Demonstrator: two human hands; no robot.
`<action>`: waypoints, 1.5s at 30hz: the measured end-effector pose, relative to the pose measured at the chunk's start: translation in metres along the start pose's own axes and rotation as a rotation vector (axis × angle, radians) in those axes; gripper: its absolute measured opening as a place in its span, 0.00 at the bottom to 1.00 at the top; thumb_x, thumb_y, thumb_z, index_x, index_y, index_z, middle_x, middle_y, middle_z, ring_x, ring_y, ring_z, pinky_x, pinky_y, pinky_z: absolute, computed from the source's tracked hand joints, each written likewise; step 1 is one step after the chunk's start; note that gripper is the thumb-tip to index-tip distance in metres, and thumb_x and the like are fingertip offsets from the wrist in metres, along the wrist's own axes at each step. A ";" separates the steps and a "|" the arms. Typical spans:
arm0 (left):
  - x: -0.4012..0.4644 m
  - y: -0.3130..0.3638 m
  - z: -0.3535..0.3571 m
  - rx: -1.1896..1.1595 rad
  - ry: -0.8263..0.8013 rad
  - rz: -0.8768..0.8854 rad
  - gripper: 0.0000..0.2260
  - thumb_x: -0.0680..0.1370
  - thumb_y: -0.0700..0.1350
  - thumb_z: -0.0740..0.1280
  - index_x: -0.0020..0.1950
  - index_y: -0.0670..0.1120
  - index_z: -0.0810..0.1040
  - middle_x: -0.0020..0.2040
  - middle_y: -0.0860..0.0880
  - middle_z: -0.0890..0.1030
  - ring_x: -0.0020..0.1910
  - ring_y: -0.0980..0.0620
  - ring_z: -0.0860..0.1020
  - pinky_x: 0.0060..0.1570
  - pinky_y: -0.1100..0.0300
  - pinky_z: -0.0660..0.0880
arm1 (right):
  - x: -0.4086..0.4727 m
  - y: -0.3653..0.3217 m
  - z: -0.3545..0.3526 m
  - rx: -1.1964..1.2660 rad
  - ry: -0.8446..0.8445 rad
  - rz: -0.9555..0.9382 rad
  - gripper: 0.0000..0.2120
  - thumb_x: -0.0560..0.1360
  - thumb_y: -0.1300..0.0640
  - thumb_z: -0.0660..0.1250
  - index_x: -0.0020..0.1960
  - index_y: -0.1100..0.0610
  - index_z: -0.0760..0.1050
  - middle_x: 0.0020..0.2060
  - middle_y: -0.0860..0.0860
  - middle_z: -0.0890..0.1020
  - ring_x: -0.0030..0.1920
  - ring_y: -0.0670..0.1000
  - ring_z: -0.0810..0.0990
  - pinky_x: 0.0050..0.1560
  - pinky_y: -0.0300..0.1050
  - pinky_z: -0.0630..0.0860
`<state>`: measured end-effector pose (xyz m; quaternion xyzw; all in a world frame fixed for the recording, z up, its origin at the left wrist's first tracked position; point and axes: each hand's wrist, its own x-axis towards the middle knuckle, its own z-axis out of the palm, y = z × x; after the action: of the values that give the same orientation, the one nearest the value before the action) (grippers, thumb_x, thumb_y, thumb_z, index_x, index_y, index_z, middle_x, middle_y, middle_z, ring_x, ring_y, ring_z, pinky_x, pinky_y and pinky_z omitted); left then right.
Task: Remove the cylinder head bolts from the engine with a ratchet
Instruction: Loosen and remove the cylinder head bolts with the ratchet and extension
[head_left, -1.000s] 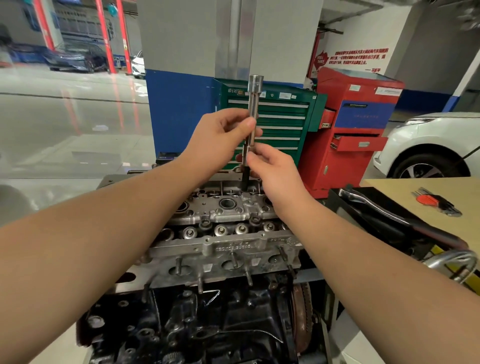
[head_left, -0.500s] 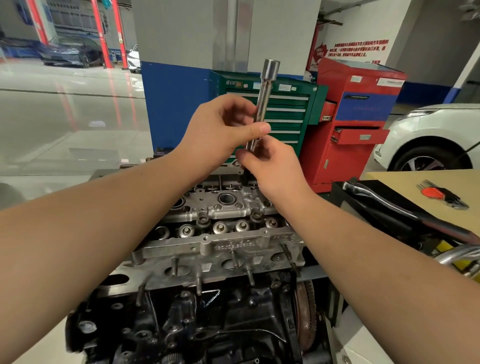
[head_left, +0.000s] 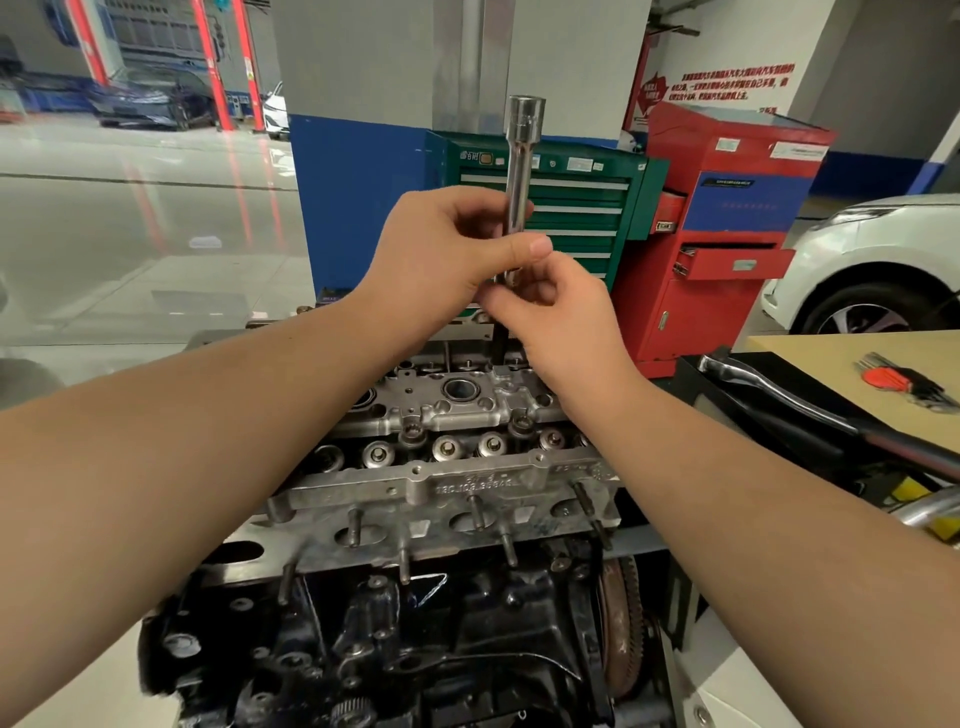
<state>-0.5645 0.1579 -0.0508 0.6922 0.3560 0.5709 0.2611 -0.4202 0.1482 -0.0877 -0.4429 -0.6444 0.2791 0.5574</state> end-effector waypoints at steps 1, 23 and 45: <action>0.000 0.000 -0.001 -0.008 -0.005 0.000 0.17 0.75 0.44 0.79 0.63 0.45 0.84 0.52 0.45 0.88 0.53 0.46 0.87 0.60 0.47 0.82 | -0.001 0.000 -0.002 0.055 -0.018 0.004 0.11 0.76 0.52 0.74 0.56 0.54 0.80 0.46 0.52 0.86 0.46 0.45 0.83 0.51 0.45 0.80; 0.003 -0.005 0.001 -0.063 -0.023 0.013 0.17 0.73 0.44 0.81 0.61 0.44 0.84 0.52 0.38 0.85 0.53 0.41 0.85 0.59 0.47 0.82 | 0.001 0.003 -0.003 -0.013 0.040 0.026 0.15 0.68 0.53 0.82 0.46 0.55 0.77 0.37 0.46 0.81 0.37 0.43 0.79 0.41 0.41 0.78; 0.002 0.002 -0.001 -0.071 -0.147 -0.005 0.16 0.78 0.46 0.76 0.64 0.46 0.79 0.56 0.49 0.84 0.54 0.47 0.85 0.61 0.45 0.82 | 0.001 0.007 -0.001 -0.046 0.019 0.039 0.17 0.66 0.52 0.81 0.45 0.56 0.76 0.36 0.47 0.81 0.37 0.46 0.79 0.44 0.50 0.78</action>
<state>-0.5645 0.1580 -0.0479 0.7217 0.3170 0.5303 0.3123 -0.4176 0.1522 -0.0924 -0.4711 -0.6364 0.2708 0.5476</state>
